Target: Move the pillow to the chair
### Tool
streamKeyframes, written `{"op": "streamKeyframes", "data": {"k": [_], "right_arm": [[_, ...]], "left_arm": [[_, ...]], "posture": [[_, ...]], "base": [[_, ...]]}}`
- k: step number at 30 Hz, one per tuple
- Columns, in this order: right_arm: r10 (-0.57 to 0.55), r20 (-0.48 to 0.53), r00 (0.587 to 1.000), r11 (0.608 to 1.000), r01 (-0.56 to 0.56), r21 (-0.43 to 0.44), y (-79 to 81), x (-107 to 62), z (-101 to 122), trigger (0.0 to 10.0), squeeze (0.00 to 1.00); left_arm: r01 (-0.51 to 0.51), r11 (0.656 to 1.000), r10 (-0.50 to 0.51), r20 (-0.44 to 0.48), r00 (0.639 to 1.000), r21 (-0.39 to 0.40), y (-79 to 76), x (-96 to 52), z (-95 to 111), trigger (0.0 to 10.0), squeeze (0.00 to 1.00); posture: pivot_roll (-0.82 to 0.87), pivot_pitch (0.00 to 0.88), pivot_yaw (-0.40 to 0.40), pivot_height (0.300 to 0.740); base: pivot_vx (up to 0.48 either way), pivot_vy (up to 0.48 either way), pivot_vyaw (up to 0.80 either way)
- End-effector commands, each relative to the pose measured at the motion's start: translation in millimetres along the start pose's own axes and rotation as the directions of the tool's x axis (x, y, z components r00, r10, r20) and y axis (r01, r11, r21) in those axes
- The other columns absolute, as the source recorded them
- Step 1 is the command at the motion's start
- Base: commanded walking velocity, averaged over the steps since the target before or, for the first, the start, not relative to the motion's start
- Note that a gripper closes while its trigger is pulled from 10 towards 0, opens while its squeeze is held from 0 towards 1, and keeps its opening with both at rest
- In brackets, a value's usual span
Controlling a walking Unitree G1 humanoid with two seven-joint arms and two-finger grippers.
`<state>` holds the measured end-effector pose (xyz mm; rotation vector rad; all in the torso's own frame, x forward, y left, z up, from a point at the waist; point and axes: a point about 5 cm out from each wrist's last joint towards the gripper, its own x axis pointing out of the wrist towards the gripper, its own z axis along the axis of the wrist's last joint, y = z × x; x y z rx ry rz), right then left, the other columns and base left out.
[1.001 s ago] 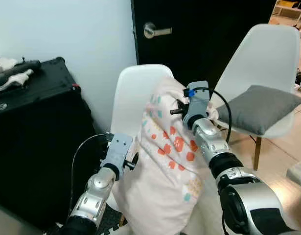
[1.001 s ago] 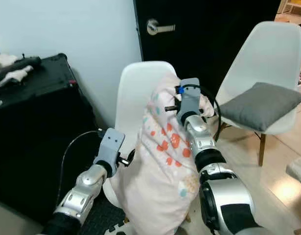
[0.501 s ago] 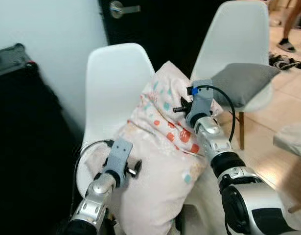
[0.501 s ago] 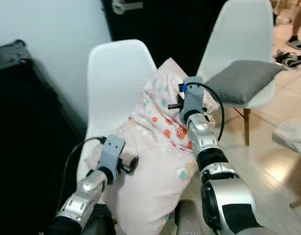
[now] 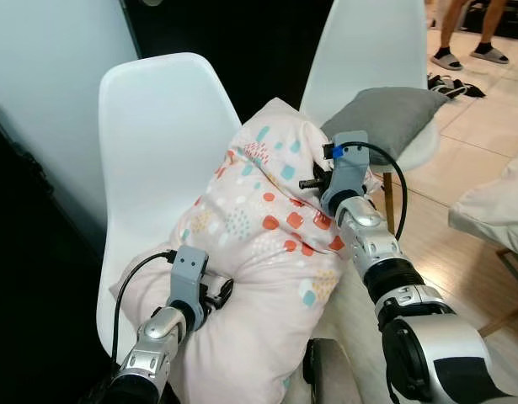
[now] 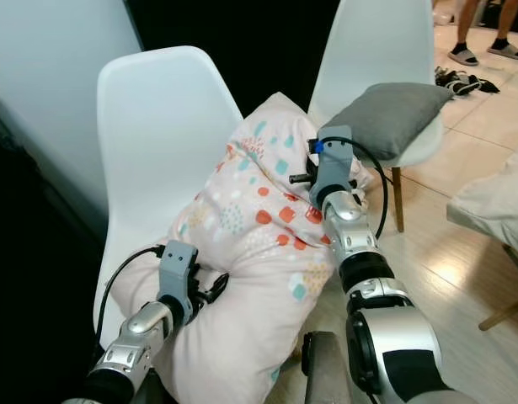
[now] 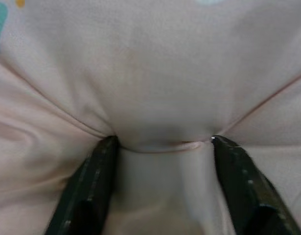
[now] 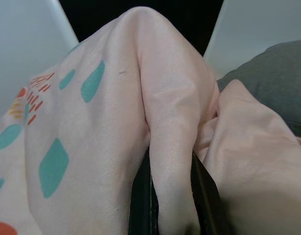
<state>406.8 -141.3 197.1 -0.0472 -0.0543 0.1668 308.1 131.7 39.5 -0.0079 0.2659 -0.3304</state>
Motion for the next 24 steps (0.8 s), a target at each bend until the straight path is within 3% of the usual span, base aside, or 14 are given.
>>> {"op": "streamKeyframes", "data": {"k": [1,9,14,17,18,19,20,21,22,23,24], "right_arm": [[0.033,-0.056,0.998,0.999,-0.032,0.011,7.2,-2.4,-13,10.0,0.0],[0.045,-0.031,0.999,0.999,-0.045,0.009,10.8,-0.8,-7,10.0,0.0],[0.049,-0.025,0.998,0.999,-0.049,0.011,11.8,-0.9,-6,10.0,0.0],[0.055,-0.008,0.998,0.998,-0.055,0.018,11.6,-1.3,-4,10.0,0.0],[0.057,-0.007,0.998,0.998,-0.057,0.017,11.7,-1.4,-4,10.0,0.0],[0.057,-0.007,0.998,0.998,-0.057,0.017,11.7,-1.4,-4,10.0,0.0],[0.061,-0.013,0.998,0.998,-0.061,0.012,12.4,-1.6,-5,10.0,0.0],[0.063,-0.02,0.998,0.998,-0.063,0.008,12.9,-1.8,-6,10.0,0.0],[0.063,-0.02,0.998,0.998,-0.063,0.008,12.9,-1.8,-6,10.0,0.0],[0.068,-0.082,0.994,0.997,-0.069,-0.015,13.4,-2.7,-14,10.0,0.0],[0.07,-0.11,0.991,0.997,-0.073,-0.026,13.6,-3.2,-18,10.0,0.0]], "left_arm": [[-0.025,1.0,0.024,-0.138,0.99,-0.009,6.2,-10.3,-30,0.0,0.0],[-0.185,0.982,0.187,-0.053,0.981,0.035,28.3,-7.4,-12,0.0,0.0],[-0.217,0.976,0.218,-0.032,0.975,0.035,33.7,-7.6,-7,0.0,0.0],[-0.305,0.952,0.302,0.153,0.941,-0.005,47.7,-2.1,38,0.0,0.0],[-0.321,0.947,0.315,0.235,0.92,-0.013,50.7,0.2,63,0.0,0.0],[-0.321,0.947,0.315,0.235,0.92,-0.013,50.7,0.2,63,0.0,0.0],[-0.341,0.94,0.323,0.354,0.878,-0.012,53.4,1.3,99,0.0,0.0],[-0.351,0.937,0.321,0.419,0.849,-0.007,54.0,-0.1,120,0.0,0.0],[-0.351,0.937,0.321,0.419,0.849,-0.007,54.0,-0.1,120,0.0,0.0],[-0.402,0.914,0.324,0.506,0.799,0.05,54.9,-4.9,148,0.0,0.0],[-0.424,0.903,0.325,0.533,0.781,0.071,55.0,-6.9,157,0.0,0.0]], "posture": [[-0.19,0.114,0.073,0.455],[-0.18,0.105,0.074,0.41],[-0.18,0.104,0.074,0.396],[-0.18,0.106,0.071,0.396],[-0.18,0.107,0.071,0.396],[-0.18,0.107,0.071,0.396],[-0.18,0.106,0.075,0.396],[-0.18,0.106,0.075,0.396],[-0.18,0.106,0.075,0.396],[-0.18,0.106,0.08,0.396],[-0.18,0.106,0.08,0.396]], "base": [[0.0,0.0,0.0],[0.0,0.0,0.0],[0.0,0.0,0.0],[0.0,0.0,0.0],[0.0,0.0,0.0],[0.0,0.0,0.0],[0.0,0.0,0.0],[0.0,0.0,0.0],[0.0,0.0,0.0],[0.0,0.0,0.0],[0.0,0.0,0.0]]}}
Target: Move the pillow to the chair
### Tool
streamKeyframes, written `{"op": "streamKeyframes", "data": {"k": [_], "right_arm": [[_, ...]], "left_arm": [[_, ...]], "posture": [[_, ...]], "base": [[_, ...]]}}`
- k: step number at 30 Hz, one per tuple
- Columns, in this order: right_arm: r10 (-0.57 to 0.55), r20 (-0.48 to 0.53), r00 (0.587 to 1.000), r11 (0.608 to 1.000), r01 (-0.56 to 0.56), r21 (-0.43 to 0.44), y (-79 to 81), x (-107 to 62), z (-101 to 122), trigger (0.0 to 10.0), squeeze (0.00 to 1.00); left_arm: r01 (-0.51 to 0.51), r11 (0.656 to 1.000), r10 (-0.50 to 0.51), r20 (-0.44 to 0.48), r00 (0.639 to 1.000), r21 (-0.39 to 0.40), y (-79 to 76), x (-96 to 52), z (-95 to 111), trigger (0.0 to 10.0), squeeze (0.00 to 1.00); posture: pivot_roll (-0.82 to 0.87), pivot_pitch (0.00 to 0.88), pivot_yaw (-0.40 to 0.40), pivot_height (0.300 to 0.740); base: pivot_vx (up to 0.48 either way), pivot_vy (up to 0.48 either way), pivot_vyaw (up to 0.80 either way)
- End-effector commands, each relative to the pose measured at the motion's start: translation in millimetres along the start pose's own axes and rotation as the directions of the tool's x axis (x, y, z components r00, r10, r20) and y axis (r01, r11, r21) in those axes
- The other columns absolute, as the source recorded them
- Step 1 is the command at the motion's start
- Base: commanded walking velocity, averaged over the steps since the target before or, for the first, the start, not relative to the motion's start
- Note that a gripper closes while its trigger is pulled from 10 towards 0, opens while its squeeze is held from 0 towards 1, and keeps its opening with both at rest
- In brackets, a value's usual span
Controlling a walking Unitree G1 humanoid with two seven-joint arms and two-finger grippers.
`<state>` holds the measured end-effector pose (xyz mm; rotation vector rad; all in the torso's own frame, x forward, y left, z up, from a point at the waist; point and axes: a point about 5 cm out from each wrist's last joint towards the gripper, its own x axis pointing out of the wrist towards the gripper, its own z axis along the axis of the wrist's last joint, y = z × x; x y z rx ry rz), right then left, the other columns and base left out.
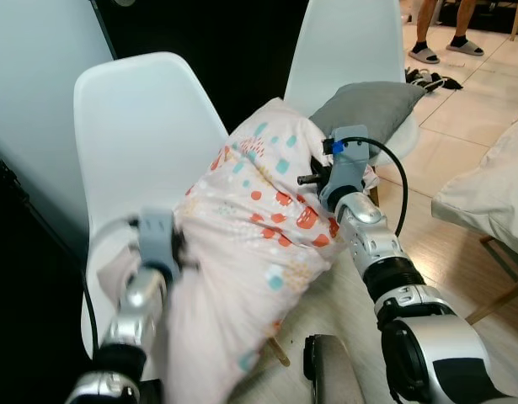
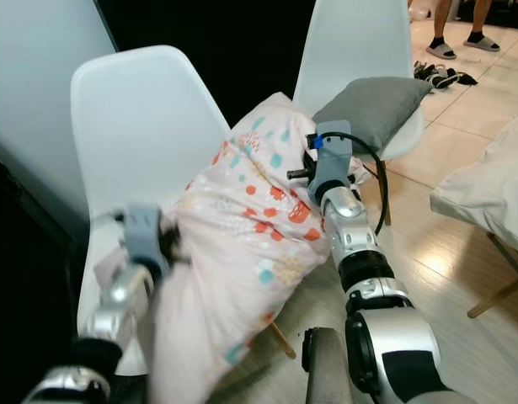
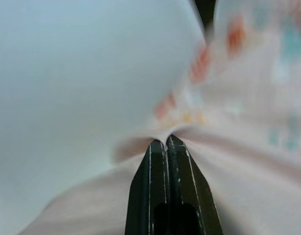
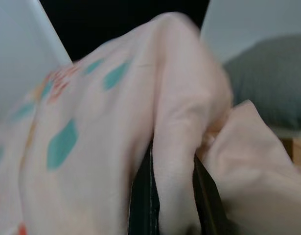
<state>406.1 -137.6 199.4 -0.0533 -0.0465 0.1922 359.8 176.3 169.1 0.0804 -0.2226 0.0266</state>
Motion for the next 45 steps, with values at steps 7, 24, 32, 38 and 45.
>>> {"op": "streamKeyframes", "data": {"k": [7,24,32,38,45], "right_arm": [[0.09,-0.283,0.955,0.987,-0.122,-0.1,16.1,-11.4,-52,10.0,0.0],[0.293,-0.444,0.847,0.921,-0.375,-0.108,45.1,-25.0,-80,10.0,0.0],[0.338,-0.364,0.868,0.924,-0.38,-0.048,48.3,-22.7,-71,10.0,1.0],[0.361,-0.281,0.889,0.93,-0.367,0.032,45.1,-20.2,-59,10.0,1.0],[0.191,-0.336,0.922,0.98,-0.2,0.01,1.0,-22.5,-62,10.0,1.0]], "left_arm": [[-0.147,0.981,0.117,0.221,0.968,0.127,14.3,13.0,63,0.0,0.0],[-0.166,0.945,0.188,-0.053,0.981,0.282,-2.4,-20.8,27,0.0,0.0],[-0.213,0.921,0.269,-0.137,0.953,0.326,9.0,-26.7,12,10.0,1.0],[-0.256,0.906,0.324,-0.163,0.932,0.337,15.9,-27.6,13,10.0,1.0],[-0.296,0.863,0.361,-0.088,0.928,0.41,23.6,-23.8,30,10.0,1.0]], "posture": [[-0.18,0.107,0.085,0.396],[-0.17,0.117,0.076,0.396],[-0.17,0.116,0.078,0.396],[-0.17,0.116,0.076,0.396],[-0.18,0.117,0.076,0.396]], "base": [[0.0,0.0,0.0],[0.0,0.0,0.0],[0.0,0.0,0.0],[0.0,0.0,0.0],[0.0,0.0,0.0]]}}
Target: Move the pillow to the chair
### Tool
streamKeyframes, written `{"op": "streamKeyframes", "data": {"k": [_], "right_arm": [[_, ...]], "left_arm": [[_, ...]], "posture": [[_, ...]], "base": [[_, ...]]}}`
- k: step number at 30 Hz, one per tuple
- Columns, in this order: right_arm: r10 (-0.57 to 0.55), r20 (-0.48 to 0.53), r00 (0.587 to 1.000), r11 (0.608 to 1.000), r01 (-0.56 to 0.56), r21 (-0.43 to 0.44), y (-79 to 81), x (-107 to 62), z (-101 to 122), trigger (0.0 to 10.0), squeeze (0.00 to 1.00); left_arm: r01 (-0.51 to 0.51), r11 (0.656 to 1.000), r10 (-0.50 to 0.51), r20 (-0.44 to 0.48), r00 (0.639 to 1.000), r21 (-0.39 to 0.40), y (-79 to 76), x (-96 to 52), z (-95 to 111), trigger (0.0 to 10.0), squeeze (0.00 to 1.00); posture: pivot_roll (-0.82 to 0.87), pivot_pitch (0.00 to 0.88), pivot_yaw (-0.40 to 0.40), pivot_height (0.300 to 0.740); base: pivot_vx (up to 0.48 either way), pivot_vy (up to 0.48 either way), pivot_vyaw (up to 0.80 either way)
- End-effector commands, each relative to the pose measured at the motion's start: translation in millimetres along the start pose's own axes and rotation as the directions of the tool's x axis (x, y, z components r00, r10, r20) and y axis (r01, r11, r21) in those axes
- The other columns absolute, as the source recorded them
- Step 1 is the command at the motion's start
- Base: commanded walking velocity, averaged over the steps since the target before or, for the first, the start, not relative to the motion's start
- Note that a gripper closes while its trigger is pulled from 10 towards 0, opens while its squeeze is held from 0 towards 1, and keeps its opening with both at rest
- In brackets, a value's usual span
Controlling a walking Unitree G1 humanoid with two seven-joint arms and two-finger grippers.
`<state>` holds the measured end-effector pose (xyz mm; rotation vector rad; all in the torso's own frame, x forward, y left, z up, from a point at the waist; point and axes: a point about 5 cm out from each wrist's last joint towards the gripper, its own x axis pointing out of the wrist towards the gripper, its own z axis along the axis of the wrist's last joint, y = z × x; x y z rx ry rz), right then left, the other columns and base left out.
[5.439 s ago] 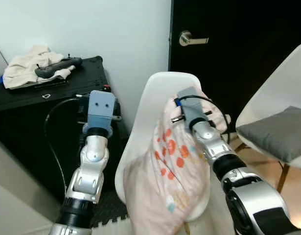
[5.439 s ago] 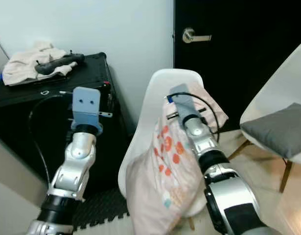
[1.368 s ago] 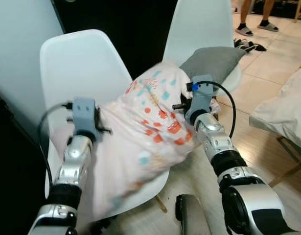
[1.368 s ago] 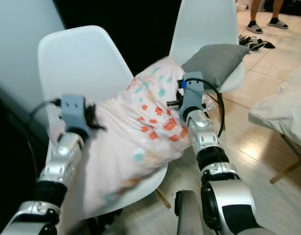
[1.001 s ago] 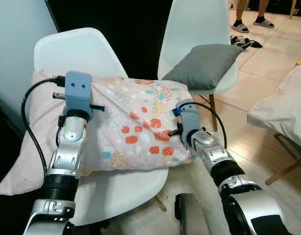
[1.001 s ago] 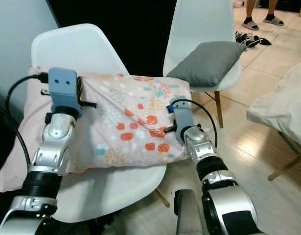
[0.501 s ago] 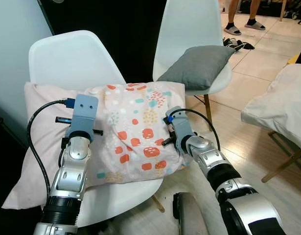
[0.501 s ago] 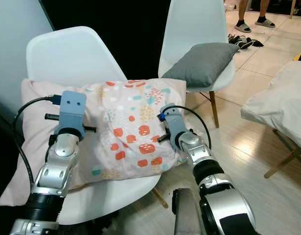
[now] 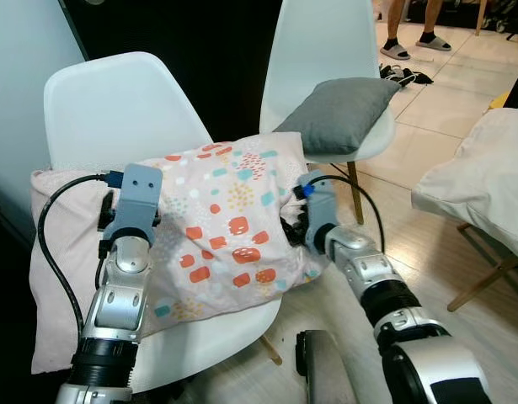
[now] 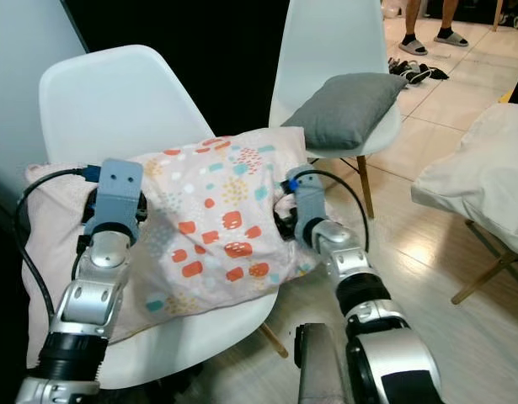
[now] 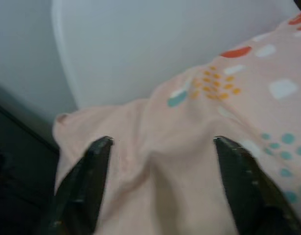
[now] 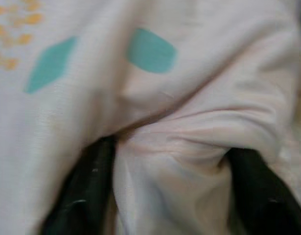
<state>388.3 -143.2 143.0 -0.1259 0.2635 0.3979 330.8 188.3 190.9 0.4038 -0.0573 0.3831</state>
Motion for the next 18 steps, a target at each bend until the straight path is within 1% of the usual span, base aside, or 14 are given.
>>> {"op": "streamKeyframes", "data": {"k": [1,2,3,4,6,8,9,10,11,12,14,15,16,18], "right_arm": [[-0.081,-0.043,0.996,0.996,0.082,0.028,-13.3,-3.7,-8,10.0,1.0],[-0.081,-0.043,0.996,0.996,0.082,0.028,-13.3,-3.7,-8,10.0,1.0],[-0.144,-0.045,0.989,0.988,0.146,0.041,-26.2,-8.3,-8,10.0,1.0],[-0.144,-0.045,0.989,0.988,0.146,0.041,-26.2,-8.3,-8,10.0,1.0],[-0.233,-0.018,0.972,0.968,0.233,0.095,-46.7,-17.2,-5,10.0,1.0],[-0.233,-0.018,0.972,0.968,0.233,0.095,-46.7,-17.2,-5,10.0,1.0],[-0.265,0.014,0.964,0.955,0.261,0.14,-54.9,-21.4,-2,10.0,1.0],[-0.303,0.071,0.95,0.937,0.284,0.201,-64.7,-27.0,5,10.0,1.0],[-0.303,0.071,0.95,0.937,0.284,0.201,-64.7,-27.0,5,10.0,1.0],[-0.357,0.122,0.926,0.912,0.317,0.26,-74.1,-32.7,11,10.0,1.0],[-0.357,0.122,0.926,0.912,0.317,0.26,-74.1,-32.7,11,10.0,1.0],[-0.366,0.167,0.915,0.887,0.289,0.359,-77.6,-35.7,14,10.0,0.0],[-0.363,0.21,0.908,0.865,0.244,0.439,-78.4,-37.4,16,10.0,0.0],[-0.363,0.21,0.908,0.865,0.244,0.439,-78.4,-37.4,16,10.0,0.0]], "left_arm": [[-0.054,0.998,0.053,0.028,0.998,0.042,12.2,2.5,5,10.0,1.0],[-0.054,0.998,0.053,0.028,0.998,0.042,12.2,2.5,5,10.0,1.0],[-0.065,0.997,0.063,0.049,0.997,0.041,14.1,2.8,10,10.0,1.0],[-0.065,0.997,0.063,0.049,0.997,0.041,14.1,2.8,10,10.0,1.0],[-0.075,0.997,0.073,0.094,0.993,0.015,14.9,2.7,17,10.0,1.0],[-0.075,0.997,0.073,0.094,0.993,0.015,14.9,2.7,17,10.0,1.0],[-0.069,0.998,0.069,0.121,0.99,-0.004,13.3,1.9,20,10.0,1.0],[-0.029,0.997,0.039,0.131,0.991,-0.076,7.5,0.7,22,10.0,1.0],[-0.029,0.997,0.039,0.131,0.991,-0.076,7.5,0.7,22,10.0,1.0],[0.006,0.987,0.012,0.11,0.994,-0.162,1.7,-0.1,21,10.0,1.0],[0.006,0.987,0.012,0.11,0.994,-0.162,1.7,-0.1,21,10.0,1.0],[0.036,0.973,-0.021,0.067,0.998,-0.23,-5.2,-0.2,15,10.0,1.0],[0.047,0.954,-0.04,0.028,0.999,-0.297,-10.1,-0.8,8,10.0,1.0],[0.047,0.954,-0.04,0.028,0.999,-0.297,-10.1,-0.8,8,10.0,1.0]], "posture": [[-0.18,0.117,0.076,0.396],[-0.18,0.117,0.076,0.396],[-0.18,0.117,0.076,0.396],[-0.18,0.117,0.076,0.396],[-0.18,0.119,0.076,0.396],[-0.18,0.119,0.076,0.396],[-0.18,0.118,0.077,0.396],[-0.18,0.116,0.078,0.396],[-0.18,0.116,0.078,0.396],[-0.18,0.115,0.08,0.396],[-0.18,0.115,0.08,0.396],[-0.19,0.113,0.083,0.396],[-0.19,0.113,0.087,0.396],[-0.19,0.113,0.087,0.396]], "base": [[0.0,0.0,0.0],[0.0,0.0,0.0],[0.0,0.0,0.0],[0.0,0.0,0.0],[0.0,0.0,0.0],[0.0,0.0,0.0],[0.0,0.0,0.0],[0.0,0.0,0.0],[0.0,0.0,0.0],[0.0,0.0,0.0],[0.0,0.0,0.0],[0.0,0.0,0.0],[0.0,0.0,0.0],[0.0,0.0,0.0]]}}
